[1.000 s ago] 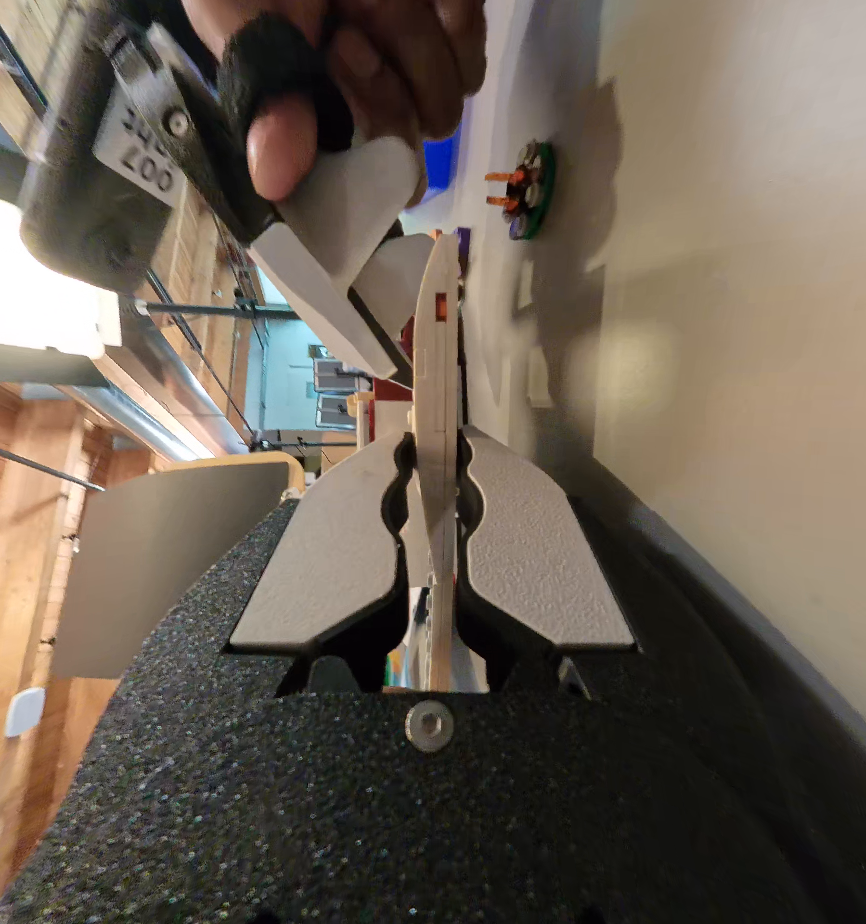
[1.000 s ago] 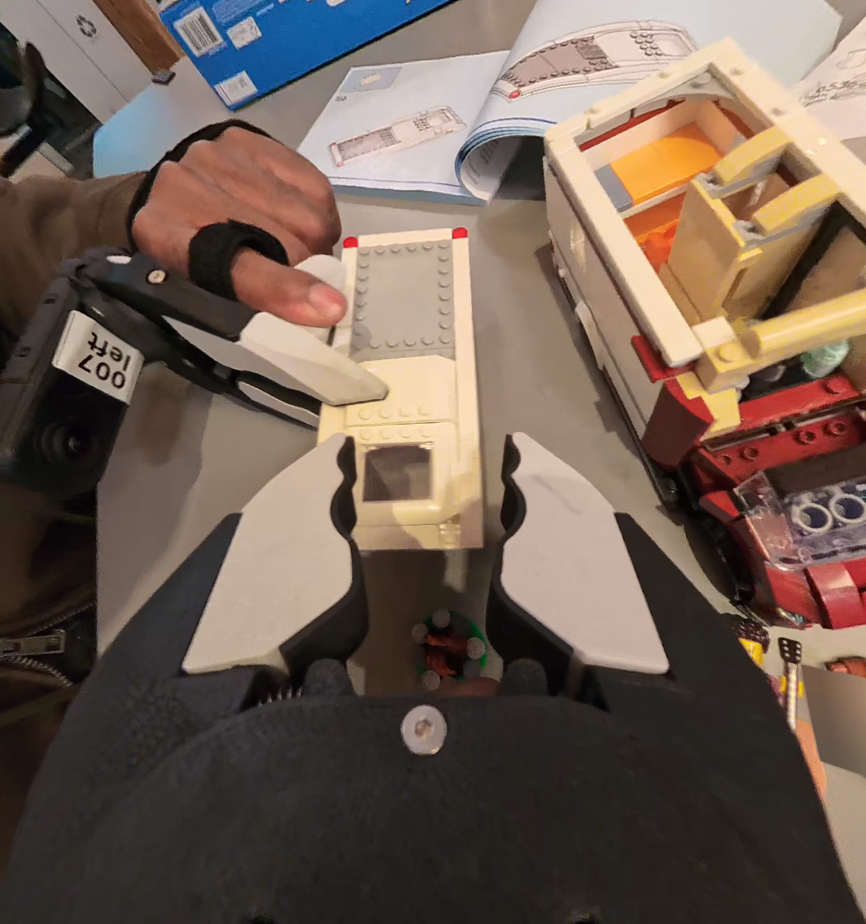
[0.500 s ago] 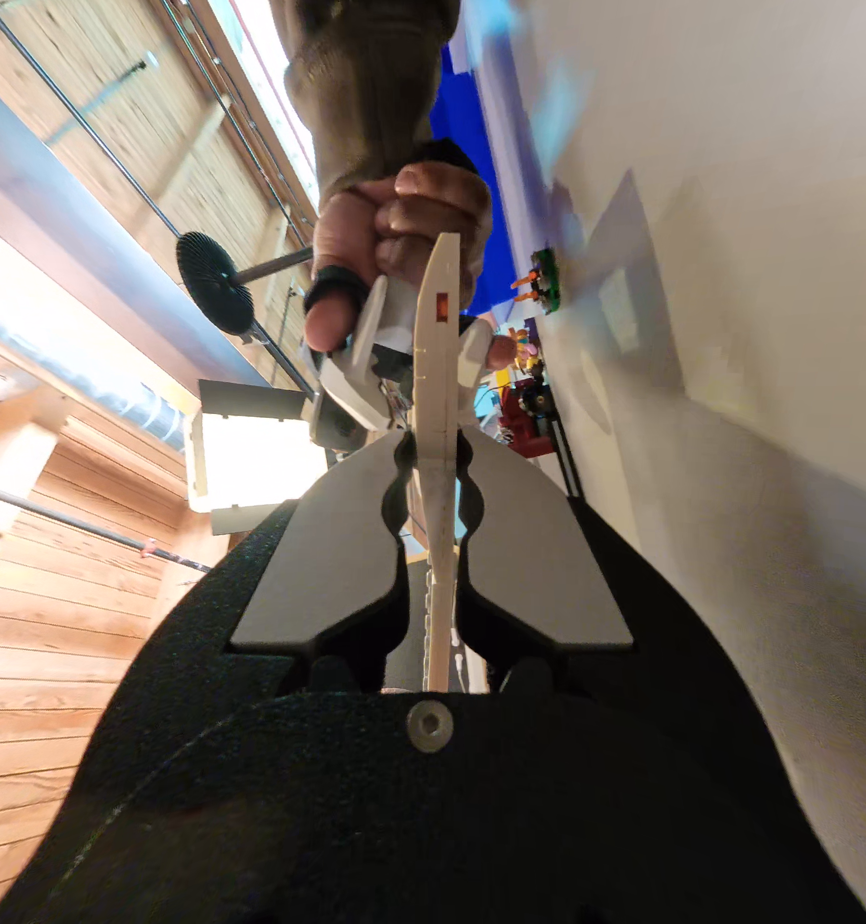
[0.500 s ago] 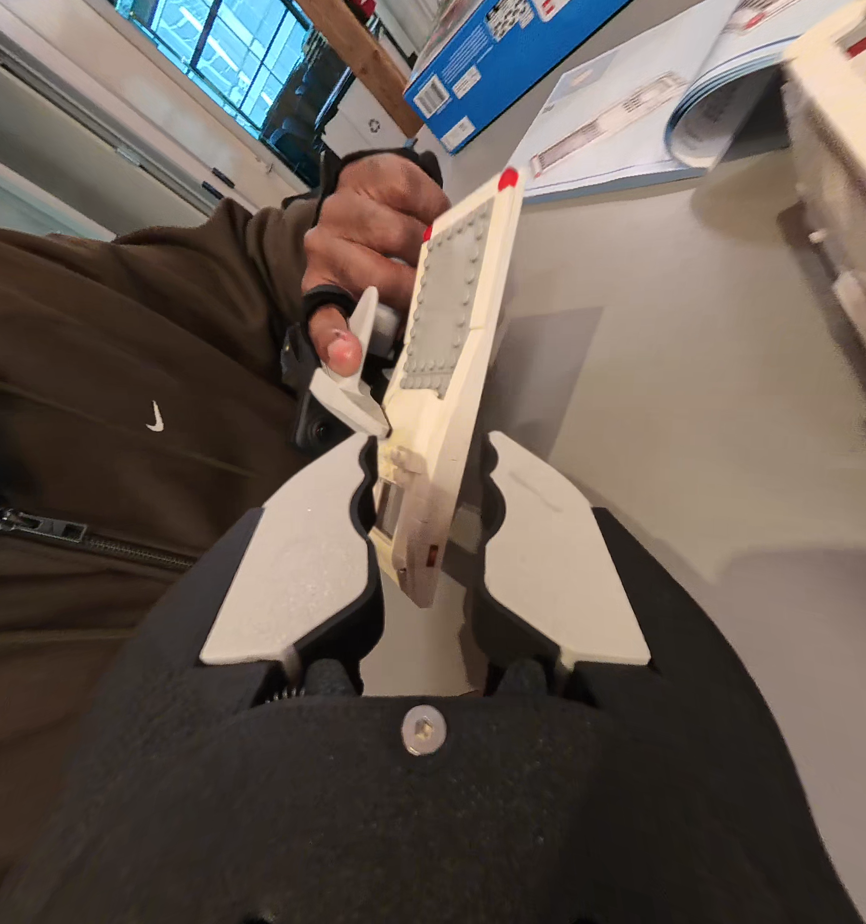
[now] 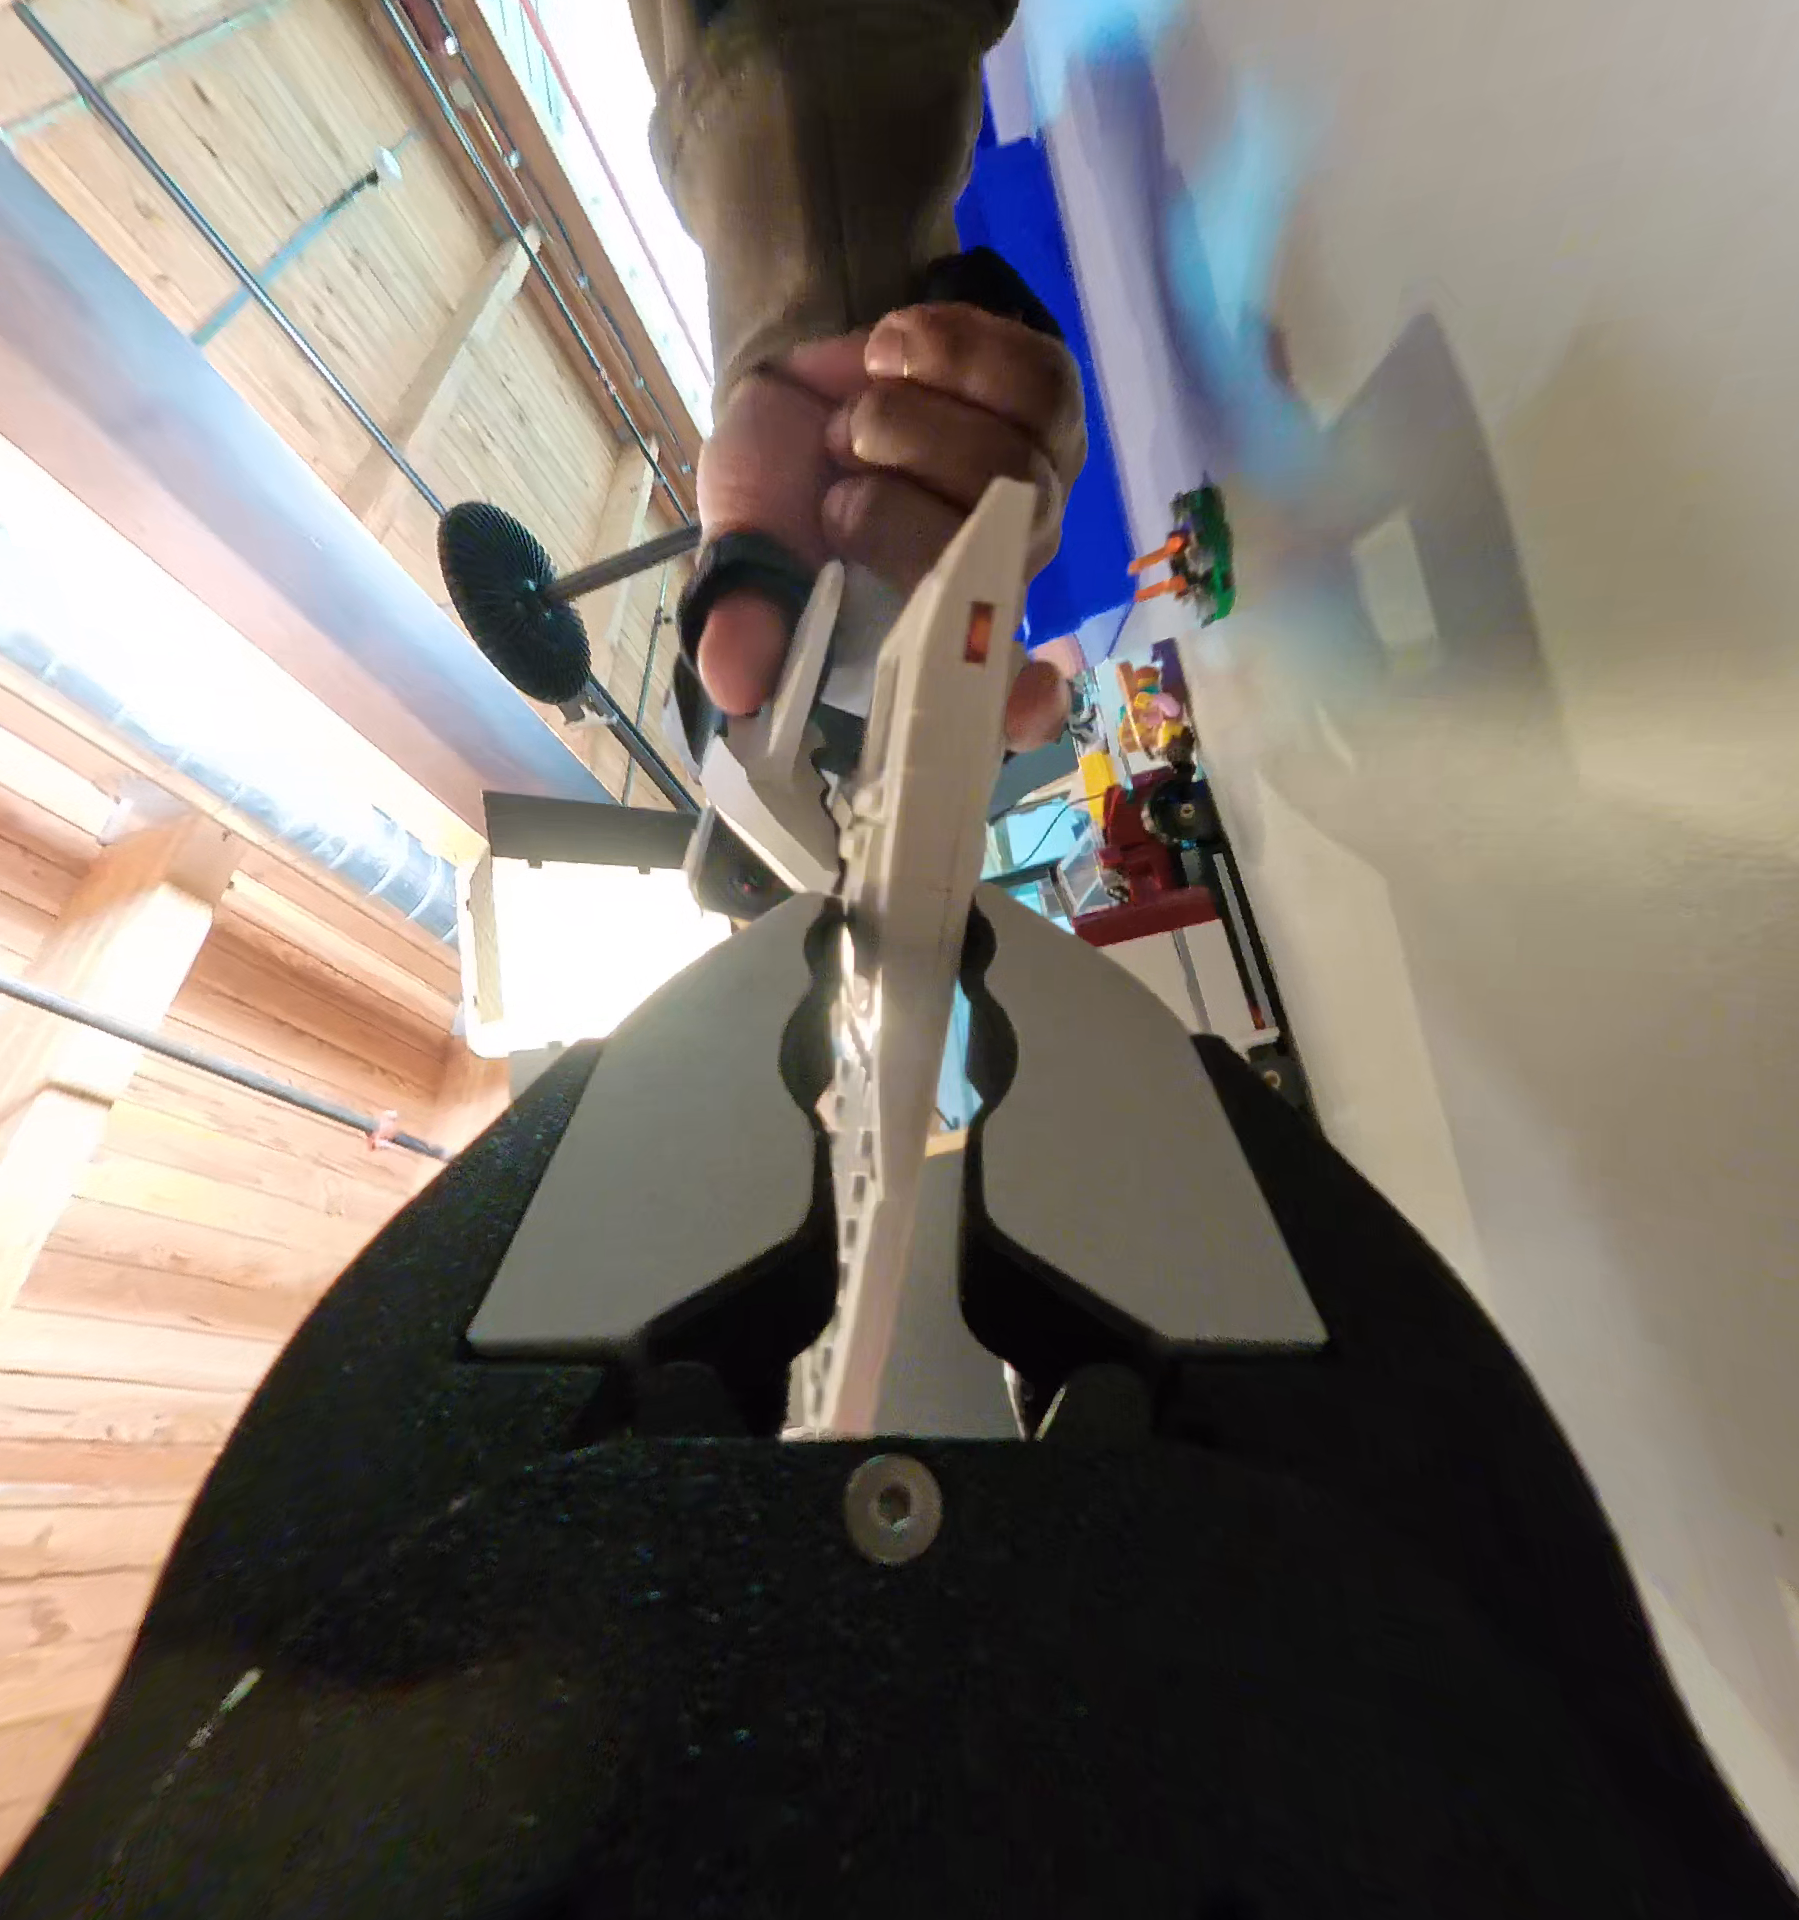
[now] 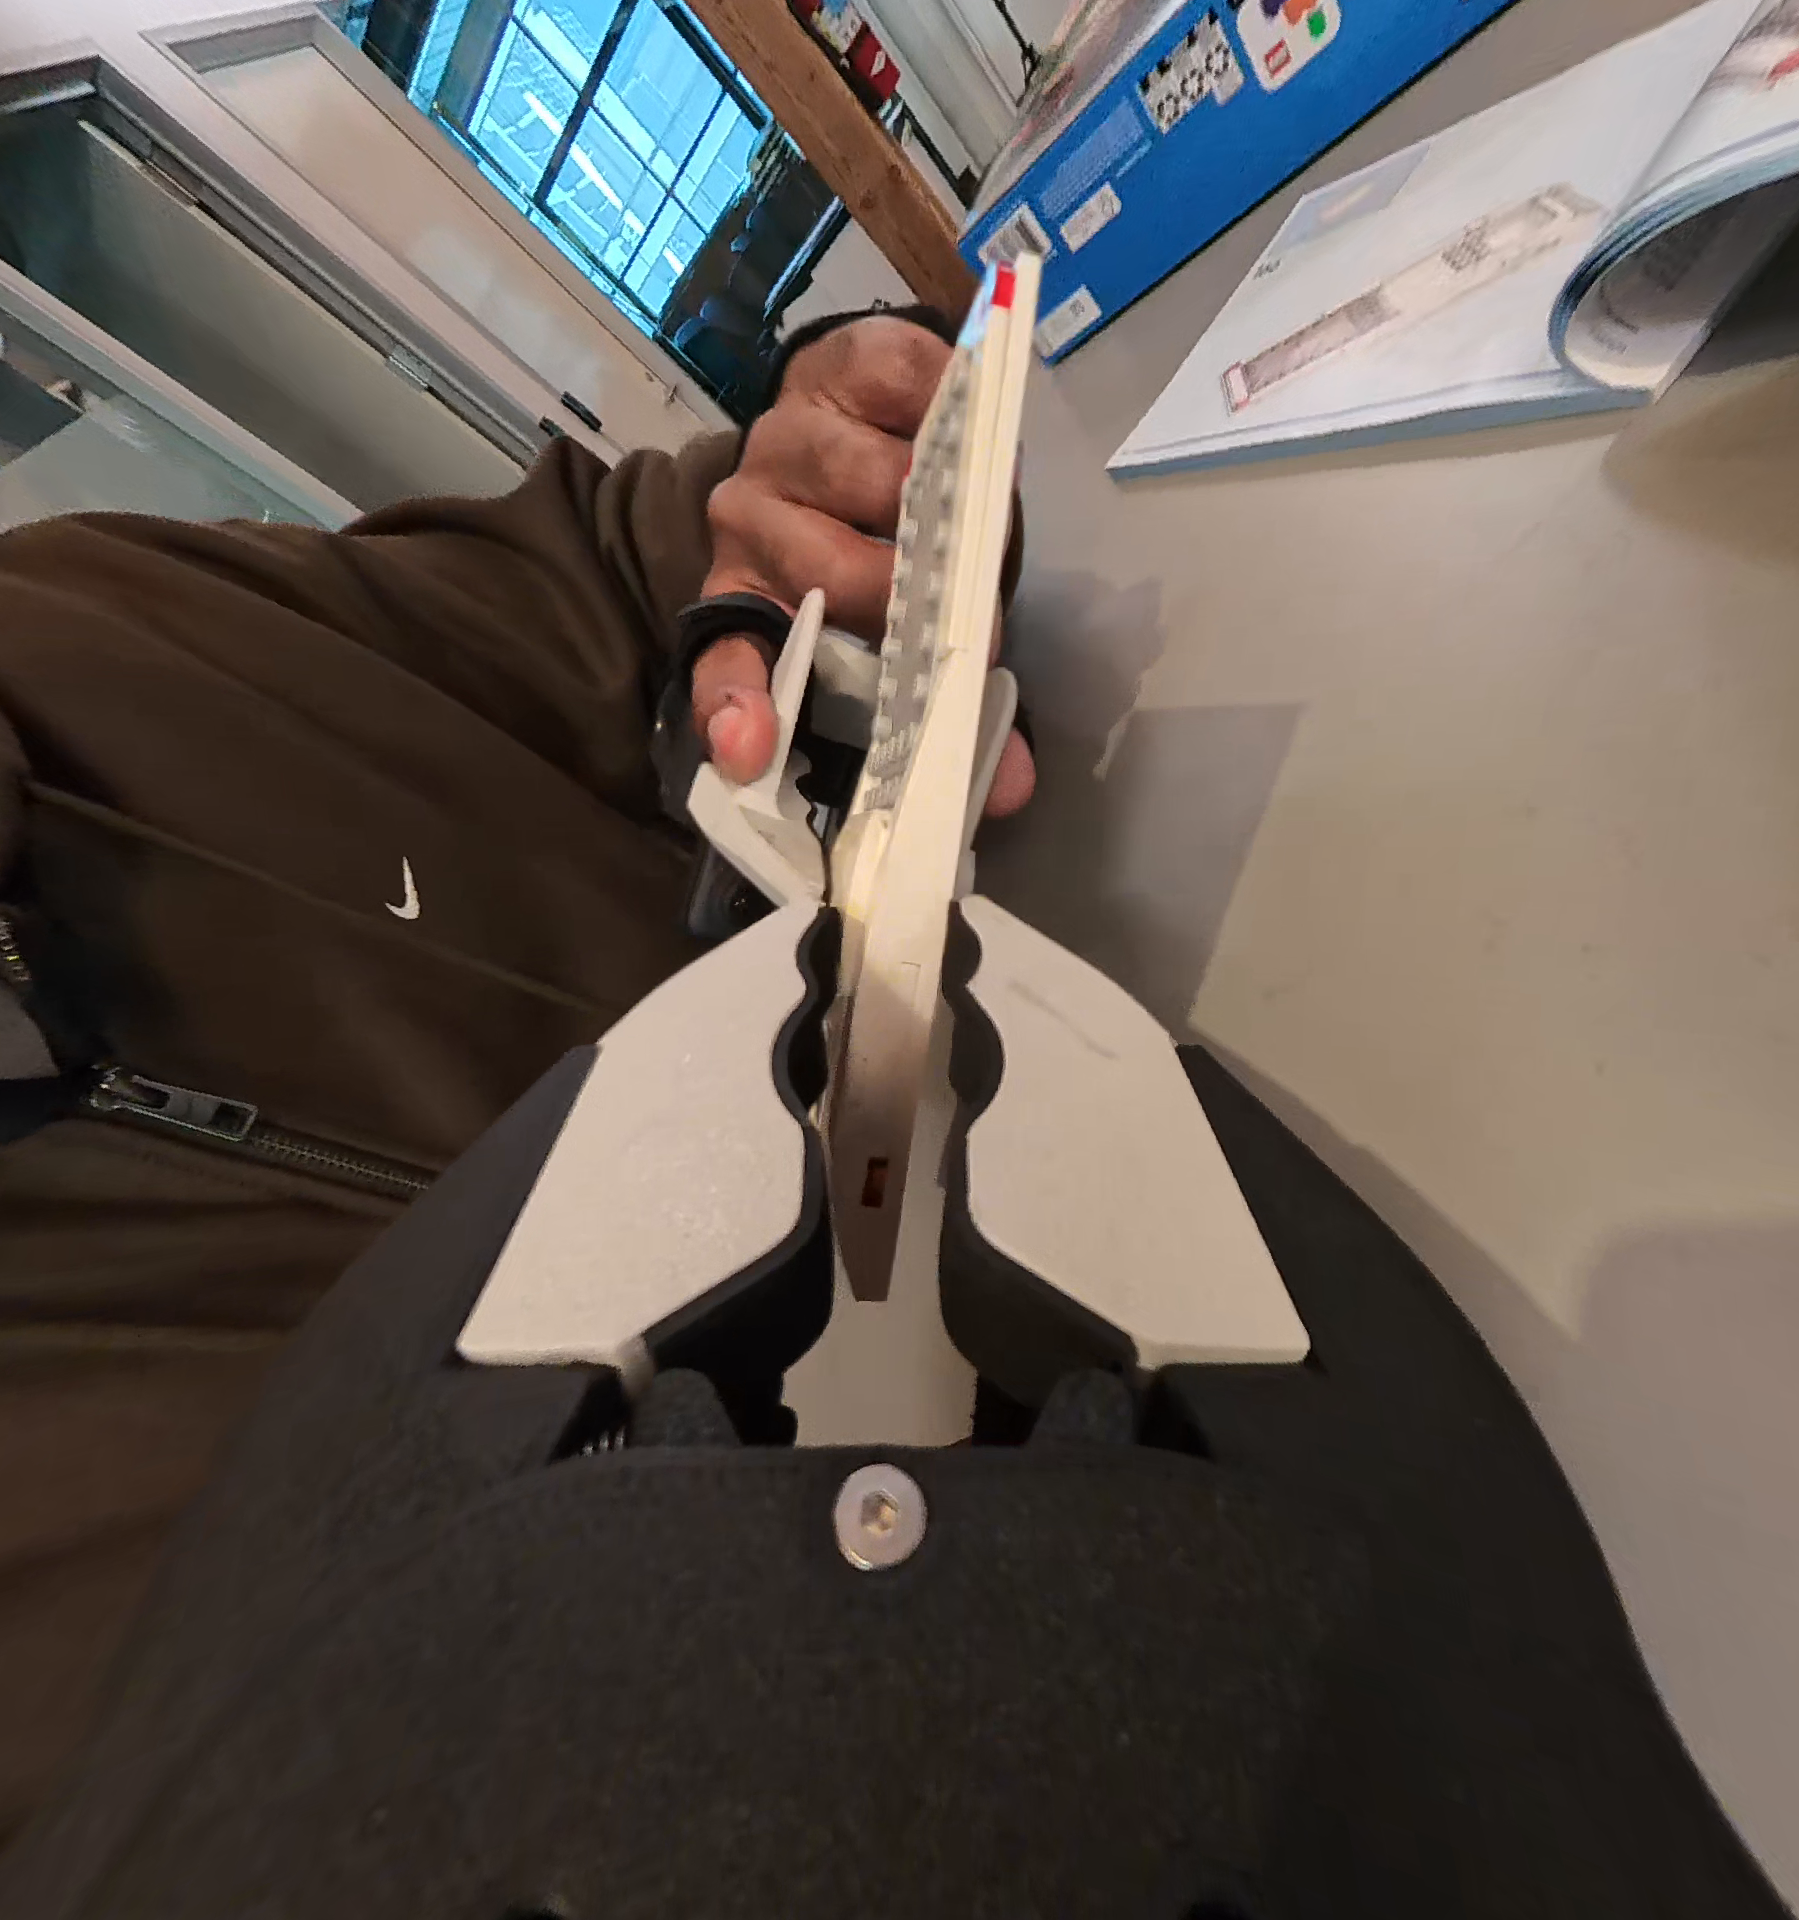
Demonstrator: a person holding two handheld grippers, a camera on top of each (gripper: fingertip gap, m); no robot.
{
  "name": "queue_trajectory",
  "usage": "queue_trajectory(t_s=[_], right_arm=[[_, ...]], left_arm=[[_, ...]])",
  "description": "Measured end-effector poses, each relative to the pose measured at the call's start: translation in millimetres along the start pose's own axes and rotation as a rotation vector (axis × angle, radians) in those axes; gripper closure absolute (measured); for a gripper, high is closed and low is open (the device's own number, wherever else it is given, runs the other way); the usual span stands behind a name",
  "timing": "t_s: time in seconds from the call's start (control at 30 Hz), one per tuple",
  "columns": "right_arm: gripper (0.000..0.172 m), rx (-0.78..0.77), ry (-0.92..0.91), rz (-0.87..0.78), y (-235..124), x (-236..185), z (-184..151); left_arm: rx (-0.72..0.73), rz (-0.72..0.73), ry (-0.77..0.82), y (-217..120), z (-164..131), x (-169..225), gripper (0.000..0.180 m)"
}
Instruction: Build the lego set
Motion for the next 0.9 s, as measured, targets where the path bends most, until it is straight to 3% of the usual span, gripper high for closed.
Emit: queue_trajectory(t_s=[0.27,0.43,0.53,0.73,0.9], right_arm=[[0.156,0.125,-0.038,-0.061,-13.5,-0.8,6.7],[0.157,0.192,-0.060,-0.133,-22.6,1.5,9.4],[0.157,0.245,-0.093,-0.185,-27.6,0.9,12.4],[0.157,0.382,-0.129,-0.253,-36.3,-4.0,18.0],[0.157,0.515,-0.098,-0.228,-41.1,-4.7,19.0]], left_arm=[[-0.111,0.019,-0.212,-8.5,-13.4,-2.3,0.140],[-0.222,0.022,-0.538,-20.4,-25.6,-3.6,0.141],[-0.259,0.013,-0.885,-24.5,-39.5,-14.0,0.142],[-0.299,0.071,-1.806,-10.7,-66.6,-26.3,0.132],[-0.182,0.019,-2.358,16.4,-60.0,-12.4,0.123]])
Point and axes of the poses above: each gripper's, where its closed fingertips meet, y out along the fingers, z out of its top, x = y × z across the jaws, the point moved 10 cm from there along -y, back along the fingers, and after that the axes turned 4 degrees about -x, right-handed, at the moved point
